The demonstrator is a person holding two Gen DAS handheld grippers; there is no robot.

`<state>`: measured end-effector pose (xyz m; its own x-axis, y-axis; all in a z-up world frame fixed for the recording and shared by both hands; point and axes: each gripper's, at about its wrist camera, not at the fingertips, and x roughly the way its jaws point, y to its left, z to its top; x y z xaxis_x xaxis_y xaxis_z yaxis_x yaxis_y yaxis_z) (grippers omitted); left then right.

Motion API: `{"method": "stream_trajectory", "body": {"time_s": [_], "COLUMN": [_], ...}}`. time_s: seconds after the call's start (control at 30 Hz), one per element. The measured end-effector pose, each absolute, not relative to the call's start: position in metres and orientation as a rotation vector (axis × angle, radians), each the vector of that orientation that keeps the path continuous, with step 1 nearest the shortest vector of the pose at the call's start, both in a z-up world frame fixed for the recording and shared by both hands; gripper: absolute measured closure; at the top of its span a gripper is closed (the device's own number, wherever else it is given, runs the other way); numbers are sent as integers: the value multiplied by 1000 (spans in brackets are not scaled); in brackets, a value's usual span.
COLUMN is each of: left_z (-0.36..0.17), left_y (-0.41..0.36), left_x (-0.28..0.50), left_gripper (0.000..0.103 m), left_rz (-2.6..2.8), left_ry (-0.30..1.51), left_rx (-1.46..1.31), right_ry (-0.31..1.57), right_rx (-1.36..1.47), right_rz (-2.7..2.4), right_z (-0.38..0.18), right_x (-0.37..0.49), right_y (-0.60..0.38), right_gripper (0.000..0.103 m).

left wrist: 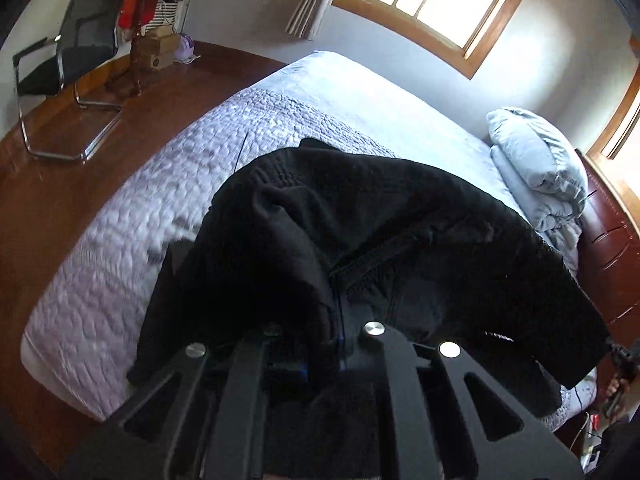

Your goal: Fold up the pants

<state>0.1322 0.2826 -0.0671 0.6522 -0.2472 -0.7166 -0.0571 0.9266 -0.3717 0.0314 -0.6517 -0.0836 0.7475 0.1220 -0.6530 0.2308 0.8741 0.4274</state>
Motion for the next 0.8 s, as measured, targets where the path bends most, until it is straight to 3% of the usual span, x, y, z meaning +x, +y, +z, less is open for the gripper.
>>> {"method": "stream_trajectory", "body": {"time_s": [0.23,0.33,0.43,0.47,0.5,0.57,0.67,0.8], "left_z": [-110,-132,-145,-147,-149,-153,-155,-145], "left_y": [299,303,310,311,314,317,320,330], "left_x": [83,67,51,47,41,27,5,-27], "left_gripper": [93,87,60,40,34,31,15,12], "left_rz": [-136,-135,-77,-54,-32,-35,3,-5], "left_ry": [809,821,831,837,839,845,872,840], "left_rx": [-384,-371,-371,-379,-395,-399,-428,-642], "right_ry": [727,733,766,773,788,808,809,806], "right_rx": [606,617,605,613,613,602,629,640], "right_rz": [-104,-127,-145,-146,-150,-164,-169,-167], "right_z": [-113,-121,-132,-136,-142,-149,-155,-156], "right_x": [-21,-34,-41,-43,-45,-47,-49,-50], "right_y": [-647,-644,-636,-633,-631,-627,-628,-629], "right_gripper": [94,94,94,94,94,94,94,94]}}
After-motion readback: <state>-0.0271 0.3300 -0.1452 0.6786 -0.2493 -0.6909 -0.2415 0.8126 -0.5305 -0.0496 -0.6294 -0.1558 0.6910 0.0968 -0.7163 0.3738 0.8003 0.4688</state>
